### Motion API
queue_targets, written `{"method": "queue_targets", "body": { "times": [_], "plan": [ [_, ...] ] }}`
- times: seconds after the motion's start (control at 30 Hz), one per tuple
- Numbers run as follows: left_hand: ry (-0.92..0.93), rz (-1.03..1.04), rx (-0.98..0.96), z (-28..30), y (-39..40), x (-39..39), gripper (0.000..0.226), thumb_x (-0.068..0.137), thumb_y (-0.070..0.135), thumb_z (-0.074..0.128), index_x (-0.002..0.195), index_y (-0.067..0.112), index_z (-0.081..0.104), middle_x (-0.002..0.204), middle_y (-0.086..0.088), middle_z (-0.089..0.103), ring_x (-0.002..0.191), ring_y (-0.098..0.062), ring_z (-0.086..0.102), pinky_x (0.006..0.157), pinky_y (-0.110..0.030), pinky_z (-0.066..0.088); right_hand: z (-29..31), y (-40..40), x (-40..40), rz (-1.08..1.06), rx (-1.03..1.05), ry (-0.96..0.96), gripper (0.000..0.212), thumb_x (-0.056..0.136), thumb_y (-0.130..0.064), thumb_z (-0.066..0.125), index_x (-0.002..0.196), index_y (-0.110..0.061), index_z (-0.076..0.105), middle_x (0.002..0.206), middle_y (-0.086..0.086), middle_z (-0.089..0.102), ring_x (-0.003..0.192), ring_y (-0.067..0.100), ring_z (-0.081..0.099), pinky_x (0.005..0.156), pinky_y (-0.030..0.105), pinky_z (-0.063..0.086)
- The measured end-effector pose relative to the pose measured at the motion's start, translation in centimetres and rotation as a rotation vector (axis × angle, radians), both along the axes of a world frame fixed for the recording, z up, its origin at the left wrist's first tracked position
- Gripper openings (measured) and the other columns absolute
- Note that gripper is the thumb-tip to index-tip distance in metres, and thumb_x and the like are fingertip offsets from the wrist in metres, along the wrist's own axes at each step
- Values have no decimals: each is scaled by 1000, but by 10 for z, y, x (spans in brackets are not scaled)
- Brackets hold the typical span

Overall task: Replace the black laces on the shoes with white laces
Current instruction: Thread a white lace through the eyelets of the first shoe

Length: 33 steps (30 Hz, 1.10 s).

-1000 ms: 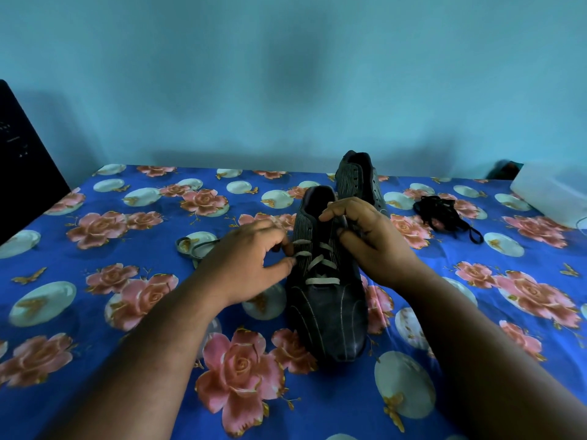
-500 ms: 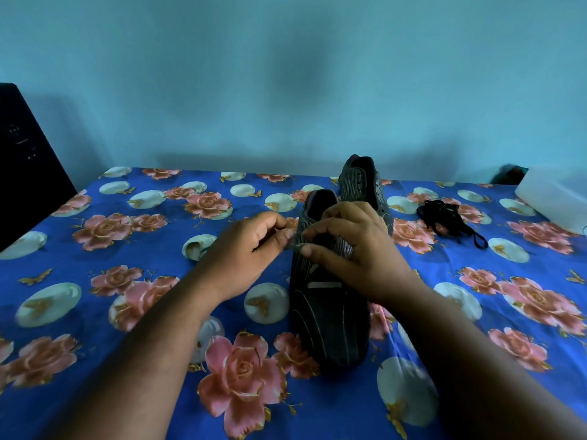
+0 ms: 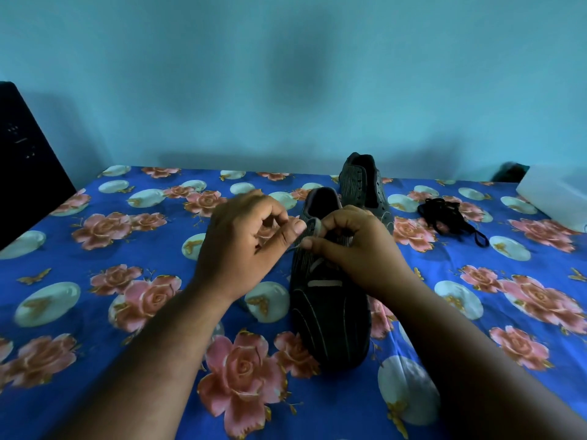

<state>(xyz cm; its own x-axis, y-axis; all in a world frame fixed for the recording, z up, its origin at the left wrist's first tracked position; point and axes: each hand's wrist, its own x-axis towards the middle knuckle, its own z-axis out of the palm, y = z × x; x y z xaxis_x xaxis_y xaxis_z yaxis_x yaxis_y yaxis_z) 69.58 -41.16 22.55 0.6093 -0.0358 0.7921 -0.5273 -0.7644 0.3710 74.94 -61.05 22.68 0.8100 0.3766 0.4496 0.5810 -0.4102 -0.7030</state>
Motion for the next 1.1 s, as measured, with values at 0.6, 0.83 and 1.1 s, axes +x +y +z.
{"method": "queue_targets", "body": {
  "times": [0.6,0.83,1.1],
  "plan": [
    [307,-257,-234,-23,-25,9,9,87,19,79,96,19,77,90,12,66,92,-8,63,79,-17,46,22,0,-11,199,706,489,19,82,-18,71,87,-2,63,69,0,66,61,6,62,60,17,50],
    [476,-350,-351,-24,-26,8,4,94,19,68,93,20,72,87,23,60,89,0,59,80,-12,44,28,-12,3,98,991,646,28,84,-36,68,61,-21,63,53,-7,46,54,9,31,59,25,28],
    [623,-410,-463,-25,-22,6,13,93,27,65,93,17,73,89,3,66,91,-10,61,85,-24,48,23,-64,46,-288,1020,651,32,96,-35,67,76,-20,48,55,-4,39,42,12,30,41,21,27]
  ]
}}
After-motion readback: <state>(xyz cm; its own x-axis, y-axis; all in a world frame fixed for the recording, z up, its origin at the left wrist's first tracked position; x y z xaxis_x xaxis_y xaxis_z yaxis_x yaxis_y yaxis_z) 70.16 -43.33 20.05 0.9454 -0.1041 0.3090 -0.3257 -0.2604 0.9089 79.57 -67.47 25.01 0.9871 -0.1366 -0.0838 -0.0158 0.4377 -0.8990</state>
